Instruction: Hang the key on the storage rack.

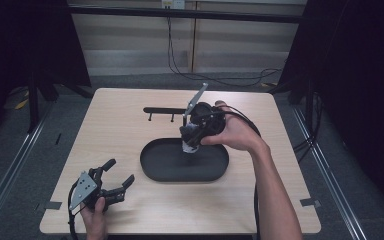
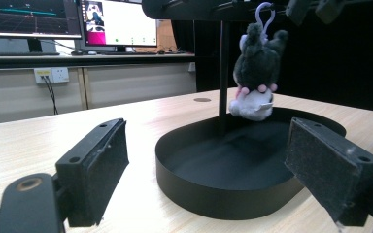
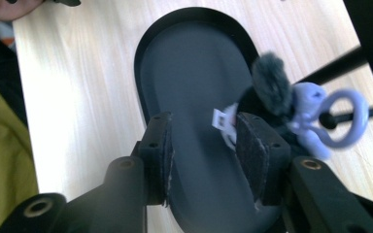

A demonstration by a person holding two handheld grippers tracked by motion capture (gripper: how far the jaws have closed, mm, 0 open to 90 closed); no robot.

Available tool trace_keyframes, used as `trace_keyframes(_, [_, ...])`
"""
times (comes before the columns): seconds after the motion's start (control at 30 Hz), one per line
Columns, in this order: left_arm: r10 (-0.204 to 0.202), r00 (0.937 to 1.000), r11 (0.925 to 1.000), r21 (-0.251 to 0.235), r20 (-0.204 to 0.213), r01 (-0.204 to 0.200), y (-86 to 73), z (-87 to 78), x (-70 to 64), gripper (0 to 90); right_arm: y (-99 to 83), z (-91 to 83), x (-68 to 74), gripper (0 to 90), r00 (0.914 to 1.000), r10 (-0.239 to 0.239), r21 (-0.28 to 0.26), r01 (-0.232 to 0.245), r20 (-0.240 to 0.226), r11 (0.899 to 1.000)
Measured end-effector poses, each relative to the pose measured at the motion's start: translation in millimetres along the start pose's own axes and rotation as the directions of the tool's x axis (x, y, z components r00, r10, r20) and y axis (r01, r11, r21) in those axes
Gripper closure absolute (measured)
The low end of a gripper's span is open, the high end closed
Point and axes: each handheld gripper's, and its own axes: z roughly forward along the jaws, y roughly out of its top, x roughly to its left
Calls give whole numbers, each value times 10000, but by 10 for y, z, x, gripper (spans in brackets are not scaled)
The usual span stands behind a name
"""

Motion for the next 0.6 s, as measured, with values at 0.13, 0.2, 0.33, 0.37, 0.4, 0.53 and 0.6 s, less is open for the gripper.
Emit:
trace_keyframes(0.13, [55, 10000, 10000, 35, -23, -55, 1, -3, 4, 153, -158, 23, 54, 546, 9995, 296, -554, -287, 148, 9981])
trace_keyframes(0.2, [37, 10000, 10000, 37, -16, -36, 1, -3, 5, 153, -244, 43, 103, 519, 9989, 428, -940, -409, 176, 9947])
trace_keyframes(0.33, [51, 10000, 10000, 30, -23, -51, 1, -2, 5, 153, -380, 107, 181, 498, 9975, 601, -1607, -537, 357, 9855])
trace_keyframes(0.37, [45, 10000, 10000, 37, -20, -45, 0, -3, 5, 153, -411, 120, 207, 496, 9962, 736, -1739, -644, 466, 9827])
trace_keyframes(0.4, [46, 10000, 10000, 38, -20, -46, 0, -3, 5, 153, -441, 137, 225, 478, 9955, 757, -1985, -631, 565, 9781])
trace_keyframes(0.53, [40, 10000, 10000, 39, -19, -40, 0, -3, 5, 153, -562, 146, 329, 394, 9846, 1344, -3140, -935, 1113, 9448])
trace_keyframes(0.6, [44, 10000, 10000, 35, -16, -43, 0, -3, 5, 153, -632, 173, 385, 353, 9753, 1684, -3455, -1103, 1429, 9319])
